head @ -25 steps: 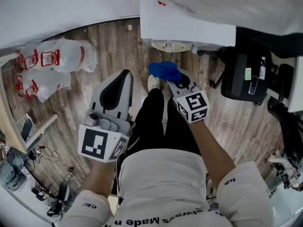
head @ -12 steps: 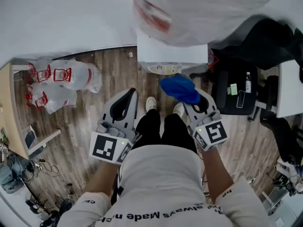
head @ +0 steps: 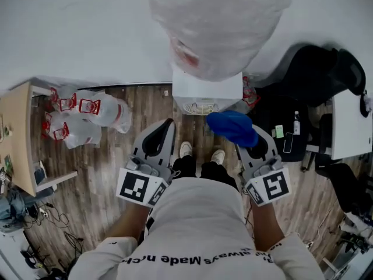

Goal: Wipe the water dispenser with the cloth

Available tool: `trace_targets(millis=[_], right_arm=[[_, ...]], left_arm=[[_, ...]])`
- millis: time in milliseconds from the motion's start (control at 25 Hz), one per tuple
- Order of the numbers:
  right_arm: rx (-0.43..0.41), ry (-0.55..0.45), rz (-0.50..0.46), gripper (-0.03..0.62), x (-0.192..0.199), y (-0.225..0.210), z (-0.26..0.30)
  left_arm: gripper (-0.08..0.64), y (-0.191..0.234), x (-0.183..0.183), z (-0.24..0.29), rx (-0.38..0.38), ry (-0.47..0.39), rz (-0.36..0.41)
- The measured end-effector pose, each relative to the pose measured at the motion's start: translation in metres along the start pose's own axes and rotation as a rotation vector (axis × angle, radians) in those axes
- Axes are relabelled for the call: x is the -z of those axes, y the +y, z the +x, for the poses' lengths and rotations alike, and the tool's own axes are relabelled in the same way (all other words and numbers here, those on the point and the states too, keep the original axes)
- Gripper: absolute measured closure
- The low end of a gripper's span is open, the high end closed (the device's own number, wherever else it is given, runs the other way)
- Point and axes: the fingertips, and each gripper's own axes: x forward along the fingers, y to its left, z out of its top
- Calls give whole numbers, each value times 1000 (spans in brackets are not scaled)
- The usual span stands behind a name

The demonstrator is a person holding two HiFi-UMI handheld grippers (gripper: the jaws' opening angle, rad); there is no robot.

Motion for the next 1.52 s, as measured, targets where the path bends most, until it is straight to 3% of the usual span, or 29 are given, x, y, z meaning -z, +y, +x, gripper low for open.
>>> trace_targets(millis=[320, 720, 1520], right_arm=[[8, -70, -42, 495, -62, -8, -38], [-33, -112, -69, 495, -110, -4, -65], [-78, -153, -107, 497, -138, 4, -61]], left_arm=[[540, -37, -45, -2, 43, -62, 23], [540, -70, -83, -5, 72, -109, 41], [540, -72, -101, 4, 72, -140, 45]])
